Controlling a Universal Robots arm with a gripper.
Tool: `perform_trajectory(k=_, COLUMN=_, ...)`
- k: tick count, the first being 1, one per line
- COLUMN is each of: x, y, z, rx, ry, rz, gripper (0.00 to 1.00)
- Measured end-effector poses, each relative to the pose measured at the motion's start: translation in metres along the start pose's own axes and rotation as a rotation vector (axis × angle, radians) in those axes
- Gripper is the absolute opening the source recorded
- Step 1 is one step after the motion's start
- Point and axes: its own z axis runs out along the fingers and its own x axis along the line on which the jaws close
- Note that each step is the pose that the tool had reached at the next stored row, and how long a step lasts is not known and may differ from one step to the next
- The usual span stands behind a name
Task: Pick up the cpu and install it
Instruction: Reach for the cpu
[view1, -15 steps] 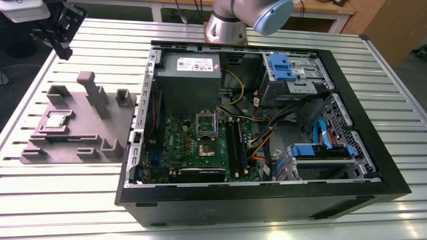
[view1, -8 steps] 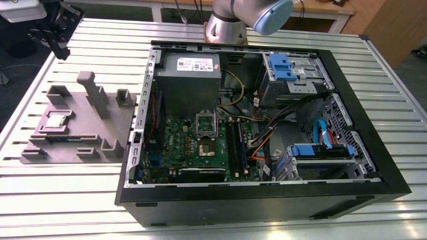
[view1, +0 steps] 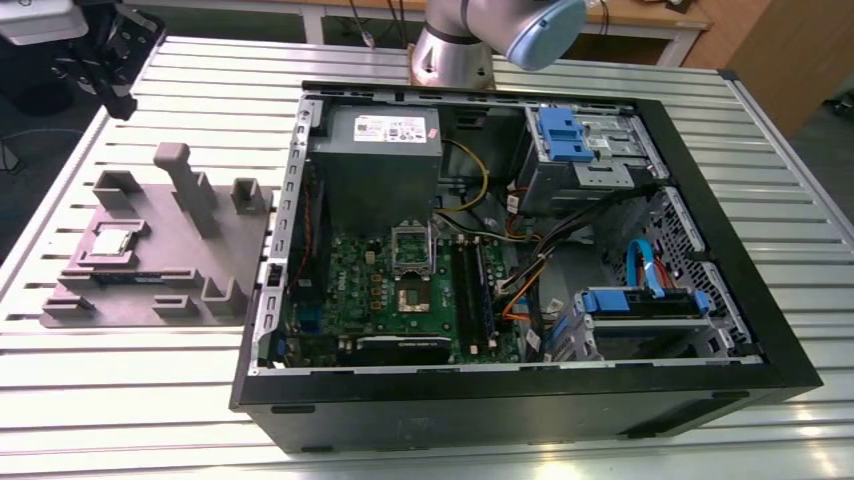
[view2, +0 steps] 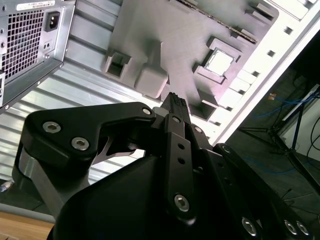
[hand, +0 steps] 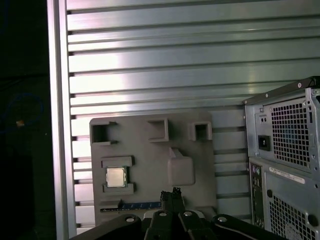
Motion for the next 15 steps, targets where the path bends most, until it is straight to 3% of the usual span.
perform_trajectory(k=8, x=0.0056, y=-0.0005, z=0.0006, rx=0.0, ry=0.0, rz=0.0, gripper=0.1)
perform_trajectory(k=15, x=0.0246, y=-0.002, z=0.0021, rx=0.0001, ry=0.0002, rz=0.0, gripper=0.1)
